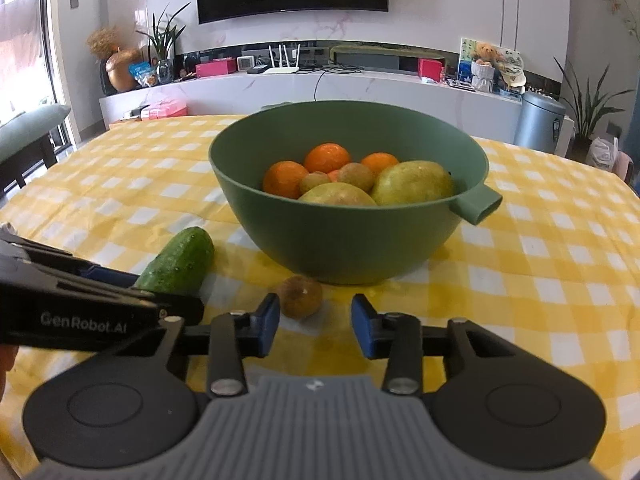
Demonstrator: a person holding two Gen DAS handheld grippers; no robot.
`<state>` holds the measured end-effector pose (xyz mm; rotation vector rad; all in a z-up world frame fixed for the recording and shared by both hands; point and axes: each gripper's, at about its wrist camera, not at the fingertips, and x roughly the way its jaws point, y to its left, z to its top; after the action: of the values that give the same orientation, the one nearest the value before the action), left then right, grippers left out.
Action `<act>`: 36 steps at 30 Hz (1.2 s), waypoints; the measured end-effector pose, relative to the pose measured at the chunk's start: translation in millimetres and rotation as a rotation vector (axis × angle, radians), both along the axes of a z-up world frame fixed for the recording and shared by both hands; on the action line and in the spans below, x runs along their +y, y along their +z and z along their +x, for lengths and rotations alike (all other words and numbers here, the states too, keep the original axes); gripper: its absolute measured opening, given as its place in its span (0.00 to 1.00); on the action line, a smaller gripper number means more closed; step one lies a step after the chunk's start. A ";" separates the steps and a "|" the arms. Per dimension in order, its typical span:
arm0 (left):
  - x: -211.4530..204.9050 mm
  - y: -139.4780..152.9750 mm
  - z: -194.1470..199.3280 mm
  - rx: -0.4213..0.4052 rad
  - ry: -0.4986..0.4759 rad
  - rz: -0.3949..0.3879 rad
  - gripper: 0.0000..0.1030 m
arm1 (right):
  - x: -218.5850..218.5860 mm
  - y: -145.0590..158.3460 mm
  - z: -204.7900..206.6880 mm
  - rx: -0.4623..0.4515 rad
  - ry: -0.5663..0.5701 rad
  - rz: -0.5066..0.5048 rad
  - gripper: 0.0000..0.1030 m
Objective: Organize fruits
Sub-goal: 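Grasp the cucumber with the left tool while the right tool grasps the brown kiwi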
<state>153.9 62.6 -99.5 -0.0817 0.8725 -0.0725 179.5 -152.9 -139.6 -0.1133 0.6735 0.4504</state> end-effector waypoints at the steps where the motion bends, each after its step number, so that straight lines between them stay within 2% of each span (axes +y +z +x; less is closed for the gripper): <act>1: -1.3 0.6 -1.2 -0.008 -0.009 0.019 0.57 | 0.4 -0.9 1.0 0.002 0.002 0.001 0.37; 7: -0.9 0.8 -5.4 -0.026 -0.029 0.055 0.66 | 1.3 -4.8 7.6 0.011 0.012 0.037 0.37; 11: -5.6 0.8 -9.2 -0.054 -0.048 0.100 0.66 | 2.8 -7.5 14.7 0.034 0.012 0.076 0.36; 14: -6.1 -1.4 -8.1 -0.051 -0.057 0.095 0.66 | 4.0 -10.2 18.2 0.044 0.013 0.088 0.29; 15: -6.8 -1.7 -8.4 -0.053 -0.059 0.099 0.66 | 3.9 -10.5 19.2 0.052 0.016 0.095 0.23; 24: -25.2 -8.5 -10.2 -0.071 -0.107 0.216 0.69 | -3.1 -6.8 17.4 0.054 -0.026 0.102 0.23; 26: -25.3 -8.9 -7.7 -0.070 -0.089 0.215 0.67 | -5.6 -6.8 17.9 0.060 -0.045 0.097 0.23; 29: -20.6 -8.5 -6.9 -0.069 -0.064 0.171 0.53 | -5.9 -8.7 18.3 0.071 -0.055 0.090 0.23; 36: -15.1 -6.2 -10.6 -0.070 -0.047 0.118 0.47 | -5.0 -10.3 14.1 0.065 -0.056 0.075 0.23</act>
<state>143.4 47.6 -105.7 0.0513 0.8073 -0.0670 193.7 -157.9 -149.9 -0.0091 0.7211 0.4260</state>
